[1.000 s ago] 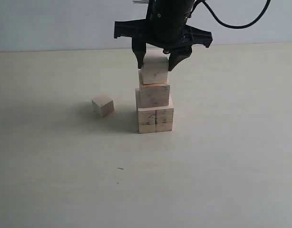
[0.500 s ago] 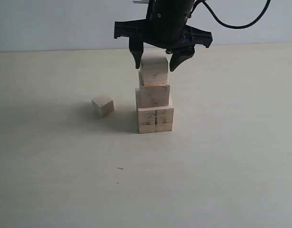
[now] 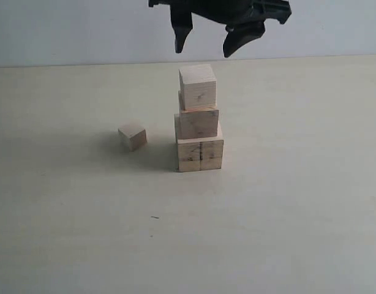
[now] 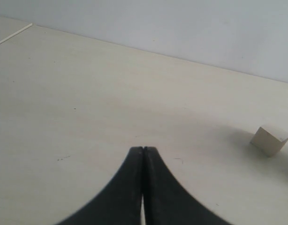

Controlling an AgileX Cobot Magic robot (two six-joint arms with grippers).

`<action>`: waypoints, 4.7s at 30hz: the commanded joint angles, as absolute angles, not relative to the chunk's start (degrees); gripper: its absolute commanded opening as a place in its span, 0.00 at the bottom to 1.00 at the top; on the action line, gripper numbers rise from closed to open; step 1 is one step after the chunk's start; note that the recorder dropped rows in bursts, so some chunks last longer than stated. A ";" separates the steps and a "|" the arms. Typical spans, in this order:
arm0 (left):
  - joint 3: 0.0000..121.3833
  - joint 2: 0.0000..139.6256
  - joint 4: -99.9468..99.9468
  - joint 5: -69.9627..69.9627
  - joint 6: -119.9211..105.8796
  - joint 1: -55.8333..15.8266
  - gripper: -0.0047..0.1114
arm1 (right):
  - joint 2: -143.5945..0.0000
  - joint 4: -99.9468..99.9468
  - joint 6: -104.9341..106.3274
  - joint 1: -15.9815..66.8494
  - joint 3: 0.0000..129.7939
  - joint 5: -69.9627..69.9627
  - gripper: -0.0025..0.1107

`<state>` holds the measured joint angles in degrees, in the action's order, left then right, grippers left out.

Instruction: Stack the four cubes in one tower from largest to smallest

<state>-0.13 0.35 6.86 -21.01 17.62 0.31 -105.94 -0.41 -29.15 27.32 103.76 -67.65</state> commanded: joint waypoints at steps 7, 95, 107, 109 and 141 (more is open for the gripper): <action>0.00 0.00 6.97 -20.55 17.52 0.02 0.04 | -100.33 17.54 -21.07 21.96 103.86 -65.95 0.14; 0.00 0.00 9.68 7.71 36.19 0.02 0.04 | -22.97 -27.74 19.83 -0.95 4.36 23.92 0.02; 12.78 0.03 14.81 -7.87 35.01 0.02 0.04 | -18.40 10.45 19.83 -0.95 0.00 5.68 0.02; 17.09 2.44 14.81 -13.64 31.98 0.00 0.04 | -18.40 10.45 19.83 -0.95 0.00 -6.39 0.02; 52.62 103.25 -76.48 -53.26 -114.43 -7.08 0.94 | -18.75 10.47 17.44 -0.95 0.00 -20.92 0.02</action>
